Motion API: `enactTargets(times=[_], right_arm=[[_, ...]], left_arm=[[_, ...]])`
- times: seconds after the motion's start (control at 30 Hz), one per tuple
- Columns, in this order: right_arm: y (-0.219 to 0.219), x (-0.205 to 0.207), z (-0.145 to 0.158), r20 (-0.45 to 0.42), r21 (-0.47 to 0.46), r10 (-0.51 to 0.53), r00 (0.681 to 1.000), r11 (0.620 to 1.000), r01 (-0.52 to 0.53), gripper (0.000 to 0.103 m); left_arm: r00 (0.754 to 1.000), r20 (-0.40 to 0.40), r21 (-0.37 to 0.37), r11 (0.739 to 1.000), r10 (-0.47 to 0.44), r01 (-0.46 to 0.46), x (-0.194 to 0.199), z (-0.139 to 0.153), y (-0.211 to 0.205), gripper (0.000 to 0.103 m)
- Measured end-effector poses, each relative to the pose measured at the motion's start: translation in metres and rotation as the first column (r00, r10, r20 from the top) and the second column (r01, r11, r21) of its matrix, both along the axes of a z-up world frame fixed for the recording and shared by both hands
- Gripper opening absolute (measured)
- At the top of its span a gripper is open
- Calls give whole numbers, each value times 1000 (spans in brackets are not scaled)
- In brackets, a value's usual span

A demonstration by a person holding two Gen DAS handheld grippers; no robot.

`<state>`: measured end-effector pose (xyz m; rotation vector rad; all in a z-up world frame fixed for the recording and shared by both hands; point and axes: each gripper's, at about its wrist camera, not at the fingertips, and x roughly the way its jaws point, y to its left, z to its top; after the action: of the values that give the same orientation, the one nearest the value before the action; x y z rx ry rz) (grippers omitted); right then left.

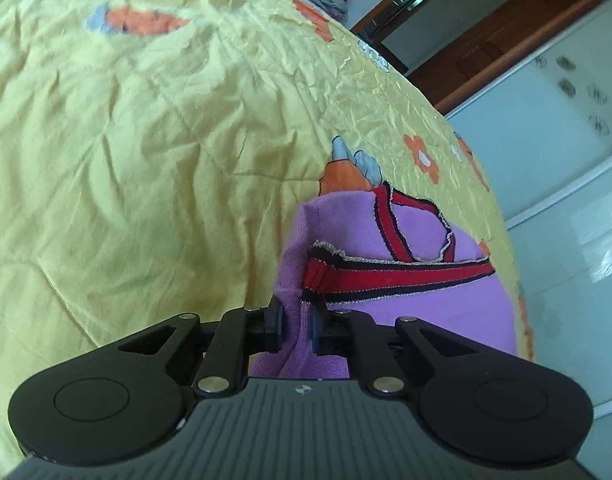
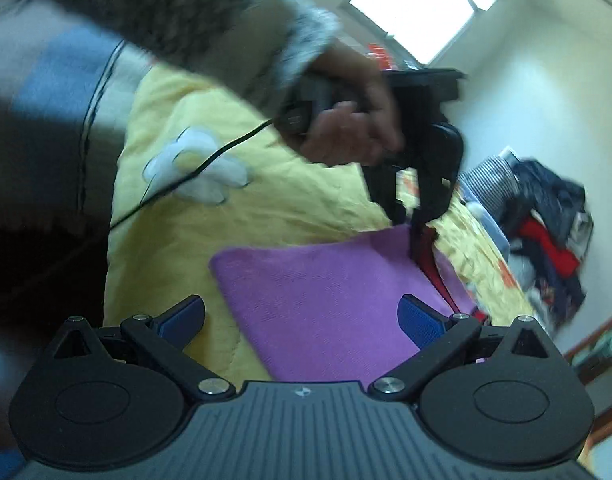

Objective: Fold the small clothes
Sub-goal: 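Grasp the sweater edge with the right gripper while the left gripper lifts the collar band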

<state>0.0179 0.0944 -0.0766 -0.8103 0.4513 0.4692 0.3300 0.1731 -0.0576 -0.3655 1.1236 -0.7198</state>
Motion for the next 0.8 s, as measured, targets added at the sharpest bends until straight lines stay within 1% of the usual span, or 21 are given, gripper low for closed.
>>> enactTargets(times=[0.07,0.1,0.13,0.17,0.2,0.23,0.27,0.3,0.33,0.37,0.4,0.43,0.47,0.5,0.57,0.6,0.67,0.7,0.73,0.8], right_arm=[[8,0,0,42,-40,3,999,999,-2,101],[13,2,-2,61,-69,7,998,998,-3,91],[18,3,-4,76,-96,19,997,995,-12,64],[22,7,-8,71,-111,15,997,994,-7,40],[23,15,-11,44,-111,-4,999,994,9,4],[24,19,-15,21,-102,-18,1000,995,20,5],[23,22,-16,21,-80,-26,999,996,28,5],[20,25,-12,-2,-44,-38,999,998,38,5],[15,28,-5,-36,15,-51,998,999,52,5],[7,34,4,-86,97,-73,994,992,82,5],[-4,41,15,-140,187,-95,986,975,120,5],[-18,48,25,-202,288,-105,974,944,162,5],[-35,56,36,-267,391,-112,957,895,214,5],[-50,62,44,-319,468,-115,941,844,262,5],[-83,69,58,-373,608,-95,923,726,320,4],[-97,71,64,-388,643,-105,916,681,350,4],[-124,69,73,-387,707,-111,915,602,372,4],[-136,67,76,-382,721,-127,916,579,381,4],[-147,64,79,-371,727,-150,916,568,387,4],[-171,57,81,-357,749,-186,915,528,400,4]], left_arm=[[1000,-21,-19,1000,8,-8,4,-7,2,12],[999,-41,-38,999,15,-16,6,-10,3,12],[998,-56,-57,998,22,-26,9,-12,5,12],[997,-67,-68,997,30,-34,11,-14,7,12],[997,-75,-76,996,33,-39,12,-15,8,12],[996,-83,-86,995,39,-46,12,-15,9,12],[995,-88,-97,994,45,-54,12,-16,11,11],[994,-95,-116,991,54,-65,12,-17,14,11],[992,-107,-148,986,66,-82,11,-19,18,11],[988,-127,-184,977,83,-106,10,-21,23,11],[984,-149,-223,966,100,-132,8,-22,27,11],[980,-163,-270,950,114,-155,6,-22,32,11],[977,-172,-313,933,125,-175,3,-21,35,11],[975,-178,-339,921,136,-191,0,-18,36,11],[970,-192,-387,897,147,-212,-5,-11,33,10],[969,-198,-401,890,150,-219,-6,-6,29,10],[972,-186,-403,891,143,-208,-7,8,14,10],[973,-185,-408,890,137,-203,-7,15,3,10],[976,-180,-410,892,126,-191,-6,23,-8,11],[981,-163,-407,899,101,-160,-4,36,-36,10]])
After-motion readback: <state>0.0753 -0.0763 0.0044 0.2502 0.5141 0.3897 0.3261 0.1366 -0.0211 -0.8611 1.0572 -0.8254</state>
